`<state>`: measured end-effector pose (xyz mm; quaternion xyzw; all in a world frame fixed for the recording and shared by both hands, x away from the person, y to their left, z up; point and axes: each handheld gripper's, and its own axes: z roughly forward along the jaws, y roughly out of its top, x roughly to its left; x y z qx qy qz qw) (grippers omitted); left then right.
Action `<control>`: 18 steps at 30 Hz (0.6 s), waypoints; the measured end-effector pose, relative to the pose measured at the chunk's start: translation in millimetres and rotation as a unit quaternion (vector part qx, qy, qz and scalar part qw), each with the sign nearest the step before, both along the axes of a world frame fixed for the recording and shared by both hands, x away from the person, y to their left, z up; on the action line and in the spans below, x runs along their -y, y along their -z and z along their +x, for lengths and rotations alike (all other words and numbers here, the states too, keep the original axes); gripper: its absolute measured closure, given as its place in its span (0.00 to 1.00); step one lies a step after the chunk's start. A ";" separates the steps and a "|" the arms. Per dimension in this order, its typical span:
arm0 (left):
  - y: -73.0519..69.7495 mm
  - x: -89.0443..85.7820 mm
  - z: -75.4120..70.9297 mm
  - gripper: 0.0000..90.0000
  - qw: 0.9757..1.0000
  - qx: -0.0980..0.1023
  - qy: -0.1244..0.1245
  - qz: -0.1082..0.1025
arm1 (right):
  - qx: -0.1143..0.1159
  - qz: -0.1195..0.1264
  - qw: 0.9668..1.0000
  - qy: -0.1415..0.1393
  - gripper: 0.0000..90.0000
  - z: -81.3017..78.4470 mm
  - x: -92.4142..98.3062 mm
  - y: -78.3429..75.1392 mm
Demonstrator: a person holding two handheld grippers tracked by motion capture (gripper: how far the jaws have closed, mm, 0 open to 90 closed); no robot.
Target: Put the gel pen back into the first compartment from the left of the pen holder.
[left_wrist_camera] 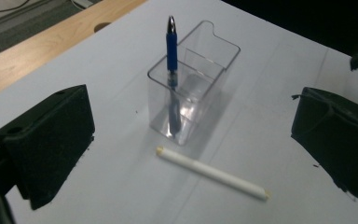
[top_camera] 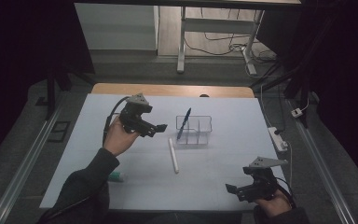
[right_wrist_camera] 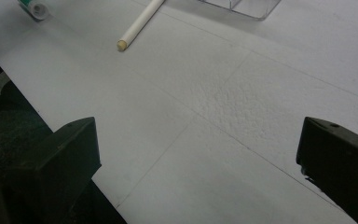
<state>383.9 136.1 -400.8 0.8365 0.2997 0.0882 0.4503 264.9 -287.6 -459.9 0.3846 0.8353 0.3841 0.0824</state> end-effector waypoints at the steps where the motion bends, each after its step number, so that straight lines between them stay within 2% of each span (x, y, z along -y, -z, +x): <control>1: 0.0 -2.7 -3.6 0.00 1.000 0.000 0.000 0.000 | 0.000 0.001 1.000 0.000 0.00 0.0 -0.1 0.0; 10: 0.9 -27.8 -36.1 0.00 1.000 0.001 -0.011 -0.002 | 0.000 -0.001 1.000 0.000 0.00 -0.1 -0.4 -0.3; 13: 3.5 -36.2 -47.4 0.00 1.000 0.003 -0.013 -0.014 | 0.000 -0.001 1.000 0.000 0.00 -0.1 -0.3 -0.4; 18: 14.3 -48.9 -66.6 0.00 0.999 -0.006 -0.019 -0.026 | 0.001 -0.003 1.000 0.000 0.00 -0.3 -0.8 -0.6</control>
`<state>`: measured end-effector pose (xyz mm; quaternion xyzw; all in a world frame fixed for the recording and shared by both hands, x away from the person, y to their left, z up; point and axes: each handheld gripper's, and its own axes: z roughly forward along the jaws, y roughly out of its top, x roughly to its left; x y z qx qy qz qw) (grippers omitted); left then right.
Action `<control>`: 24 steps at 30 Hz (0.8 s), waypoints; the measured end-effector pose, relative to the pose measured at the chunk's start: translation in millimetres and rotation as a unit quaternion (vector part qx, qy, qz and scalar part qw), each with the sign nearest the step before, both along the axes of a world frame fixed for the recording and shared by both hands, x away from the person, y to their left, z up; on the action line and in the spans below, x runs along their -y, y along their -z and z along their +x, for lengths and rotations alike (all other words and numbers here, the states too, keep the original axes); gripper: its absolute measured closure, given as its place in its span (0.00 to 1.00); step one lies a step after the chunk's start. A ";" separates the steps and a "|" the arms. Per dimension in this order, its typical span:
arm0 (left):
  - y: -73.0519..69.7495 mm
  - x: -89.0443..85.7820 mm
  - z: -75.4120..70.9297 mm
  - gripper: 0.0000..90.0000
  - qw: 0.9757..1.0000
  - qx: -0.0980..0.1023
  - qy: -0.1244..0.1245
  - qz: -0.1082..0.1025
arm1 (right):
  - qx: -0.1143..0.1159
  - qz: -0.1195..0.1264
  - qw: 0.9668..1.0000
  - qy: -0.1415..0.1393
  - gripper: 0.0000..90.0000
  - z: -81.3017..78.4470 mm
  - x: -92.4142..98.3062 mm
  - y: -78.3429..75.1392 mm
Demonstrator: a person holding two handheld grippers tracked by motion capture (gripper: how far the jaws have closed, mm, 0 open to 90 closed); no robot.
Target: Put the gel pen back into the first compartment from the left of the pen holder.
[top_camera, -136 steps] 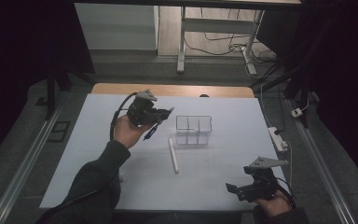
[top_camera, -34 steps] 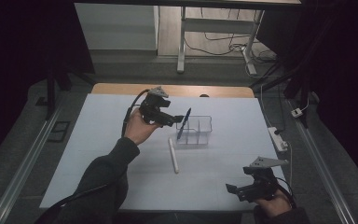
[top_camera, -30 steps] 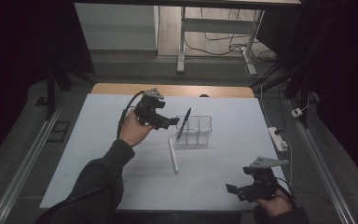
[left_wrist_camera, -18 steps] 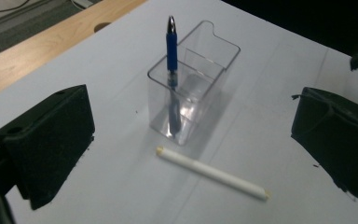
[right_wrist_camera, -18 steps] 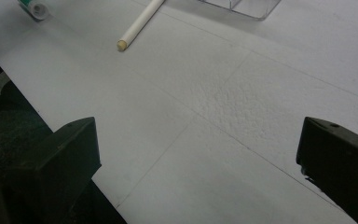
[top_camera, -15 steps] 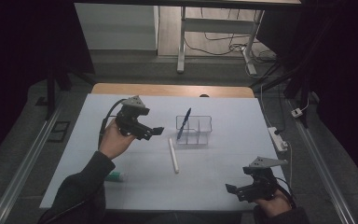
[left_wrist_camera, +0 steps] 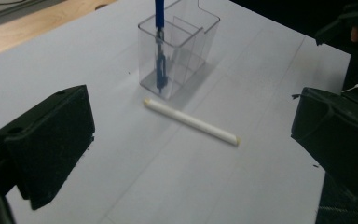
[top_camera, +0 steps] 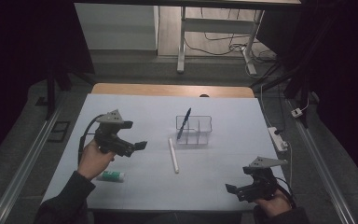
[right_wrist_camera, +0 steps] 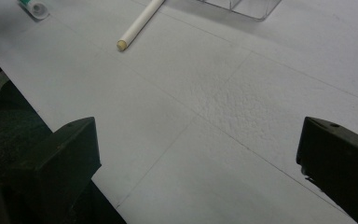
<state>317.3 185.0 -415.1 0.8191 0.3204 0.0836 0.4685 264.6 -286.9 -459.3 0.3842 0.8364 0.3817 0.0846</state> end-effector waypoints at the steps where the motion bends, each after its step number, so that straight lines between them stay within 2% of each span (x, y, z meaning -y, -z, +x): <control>1: 2.8 -2.2 -3.7 0.00 1.000 -0.002 -0.002 -0.003 | 0.000 -0.001 1.000 0.000 0.00 -0.1 -0.2 0.0; 5: 11.9 -7.8 -15.7 0.00 1.000 -0.013 -0.006 0.003 | -0.001 -0.002 1.000 -0.003 0.00 0.0 -1.1 -0.1; 14: 31.1 -21.9 -40.9 0.00 0.999 -0.039 -0.025 -0.010 | -0.002 -0.002 1.000 -0.011 0.00 0.1 -1.2 -0.2; 16: 35.1 -25.1 -46.5 0.00 0.999 -0.045 -0.029 -0.007 | -0.001 -0.003 1.000 -0.011 0.00 -0.1 -1.5 -0.2; 18: 37.4 -28.1 -52.0 0.00 0.998 -0.048 -0.035 -0.001 | -0.001 -0.003 1.000 -0.012 0.00 -0.2 -1.9 -0.4; 24: 42.7 -38.0 -68.9 0.00 0.997 -0.053 -0.047 0.000 | 0.003 -0.006 1.000 -0.015 0.00 -0.9 -2.9 -0.7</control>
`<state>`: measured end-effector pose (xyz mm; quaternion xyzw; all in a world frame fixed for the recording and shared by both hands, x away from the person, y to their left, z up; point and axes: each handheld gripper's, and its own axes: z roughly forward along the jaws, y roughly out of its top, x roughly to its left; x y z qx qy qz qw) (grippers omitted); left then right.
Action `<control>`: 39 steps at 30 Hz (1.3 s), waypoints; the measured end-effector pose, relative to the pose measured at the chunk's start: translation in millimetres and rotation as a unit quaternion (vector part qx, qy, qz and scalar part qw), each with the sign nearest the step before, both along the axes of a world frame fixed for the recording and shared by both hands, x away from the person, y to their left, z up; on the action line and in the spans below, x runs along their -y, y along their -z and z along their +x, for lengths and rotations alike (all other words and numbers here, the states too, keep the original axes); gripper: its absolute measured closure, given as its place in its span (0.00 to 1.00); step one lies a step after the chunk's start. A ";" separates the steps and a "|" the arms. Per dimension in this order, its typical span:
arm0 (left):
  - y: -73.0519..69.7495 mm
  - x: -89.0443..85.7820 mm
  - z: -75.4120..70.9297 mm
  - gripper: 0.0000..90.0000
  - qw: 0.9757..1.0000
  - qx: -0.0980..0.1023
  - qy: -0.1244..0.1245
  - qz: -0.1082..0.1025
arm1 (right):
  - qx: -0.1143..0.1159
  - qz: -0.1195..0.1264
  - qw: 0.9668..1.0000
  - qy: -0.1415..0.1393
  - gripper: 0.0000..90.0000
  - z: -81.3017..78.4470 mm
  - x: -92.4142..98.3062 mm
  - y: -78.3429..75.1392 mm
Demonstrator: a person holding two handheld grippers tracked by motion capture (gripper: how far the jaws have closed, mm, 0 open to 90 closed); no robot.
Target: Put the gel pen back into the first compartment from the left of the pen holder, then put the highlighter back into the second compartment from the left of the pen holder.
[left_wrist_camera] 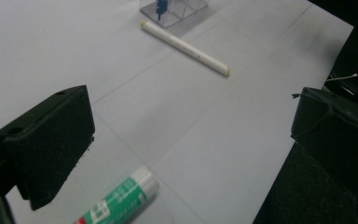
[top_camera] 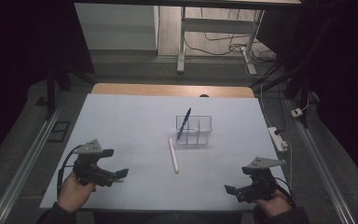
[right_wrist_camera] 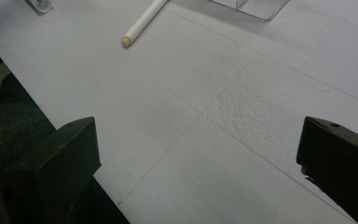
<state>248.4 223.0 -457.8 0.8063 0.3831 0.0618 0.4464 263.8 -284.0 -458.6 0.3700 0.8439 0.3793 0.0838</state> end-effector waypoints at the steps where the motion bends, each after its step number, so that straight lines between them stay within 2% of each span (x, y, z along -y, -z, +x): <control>1: 1.3 -1.7 -2.7 0.00 1.000 -0.002 -0.002 0.001 | 0.001 -0.002 1.000 0.000 0.00 -0.1 0.0 -0.2; 11: 12.2 -20.1 -24.0 0.00 0.999 -0.023 -0.024 -0.001 | 0.013 0.009 1.000 -0.013 0.00 1.1 -7.6 -5.7; 21: 17.8 -32.4 -36.7 0.00 0.999 -0.032 -0.038 0.008 | 0.035 0.010 0.998 -0.057 0.00 10.2 -41.5 -8.3; 27: 18.7 -35.8 -40.6 0.00 0.998 -0.033 -0.043 0.011 | 0.017 -0.003 0.997 -0.072 0.00 22.0 -64.6 -4.7; 32: 18.8 -36.3 -40.9 0.00 0.998 -0.034 -0.044 0.009 | 0.019 -0.030 0.995 -0.093 0.00 30.2 -80.5 0.3; 39: 19.1 -35.7 -40.5 0.00 0.998 -0.035 -0.043 0.012 | 0.000 -0.037 0.993 -0.113 0.00 44.5 -106.4 8.7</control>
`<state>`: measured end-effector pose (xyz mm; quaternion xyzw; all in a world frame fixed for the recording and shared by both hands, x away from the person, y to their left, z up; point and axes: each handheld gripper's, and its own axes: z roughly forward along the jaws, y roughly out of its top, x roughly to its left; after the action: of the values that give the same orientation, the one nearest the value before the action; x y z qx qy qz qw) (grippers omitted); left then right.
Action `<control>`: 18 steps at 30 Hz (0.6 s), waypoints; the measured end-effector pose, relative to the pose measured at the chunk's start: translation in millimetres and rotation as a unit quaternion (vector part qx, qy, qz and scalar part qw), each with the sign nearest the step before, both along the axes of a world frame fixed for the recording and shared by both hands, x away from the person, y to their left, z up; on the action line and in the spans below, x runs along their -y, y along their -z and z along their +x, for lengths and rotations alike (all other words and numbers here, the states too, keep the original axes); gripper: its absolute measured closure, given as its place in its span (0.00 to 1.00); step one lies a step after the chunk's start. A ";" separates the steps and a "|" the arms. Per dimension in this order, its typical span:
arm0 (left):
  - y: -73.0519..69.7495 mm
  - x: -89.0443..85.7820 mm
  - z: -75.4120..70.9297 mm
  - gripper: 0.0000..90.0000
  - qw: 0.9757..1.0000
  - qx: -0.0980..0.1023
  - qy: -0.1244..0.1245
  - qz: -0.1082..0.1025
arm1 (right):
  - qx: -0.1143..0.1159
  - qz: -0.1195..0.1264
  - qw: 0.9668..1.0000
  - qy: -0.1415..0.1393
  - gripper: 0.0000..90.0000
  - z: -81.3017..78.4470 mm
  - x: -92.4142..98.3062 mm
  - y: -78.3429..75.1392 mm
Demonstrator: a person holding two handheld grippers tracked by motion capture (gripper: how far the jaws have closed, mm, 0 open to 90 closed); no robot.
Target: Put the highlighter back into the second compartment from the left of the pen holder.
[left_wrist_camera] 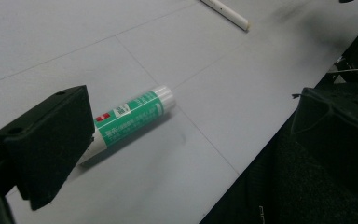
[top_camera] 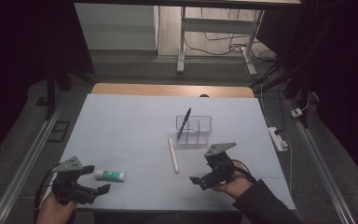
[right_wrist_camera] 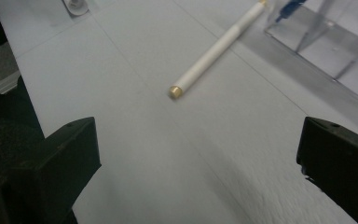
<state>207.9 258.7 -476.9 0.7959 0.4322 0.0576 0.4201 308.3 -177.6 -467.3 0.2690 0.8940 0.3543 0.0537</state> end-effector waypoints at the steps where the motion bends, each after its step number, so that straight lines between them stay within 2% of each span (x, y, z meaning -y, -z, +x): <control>1: 0.1 0.1 0.1 0.00 1.000 0.000 0.000 0.000 | -0.004 -0.001 1.000 -0.004 0.00 1.9 -4.4 0.9; 6: 0.1 0.8 0.2 0.00 1.000 -0.001 0.002 0.003 | -0.008 -0.019 0.999 -0.037 0.00 10.9 -29.5 9.7; 10: 0.2 1.1 0.3 0.00 1.000 -0.002 0.004 0.004 | -0.011 -0.030 0.998 -0.053 0.08 18.6 -46.0 16.4; 14: 0.2 1.2 0.4 0.00 1.000 -0.002 0.004 0.005 | -0.016 -0.035 0.997 -0.066 0.25 24.9 -59.2 20.7; 18: 0.3 1.4 0.5 0.00 1.000 -0.002 0.005 0.006 | -0.016 -0.042 0.996 -0.081 0.49 30.3 -71.0 24.4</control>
<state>208.3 257.4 -477.1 0.8005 0.4289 0.0562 0.4148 338.5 -106.5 -491.7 0.1992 0.9277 0.3149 0.0217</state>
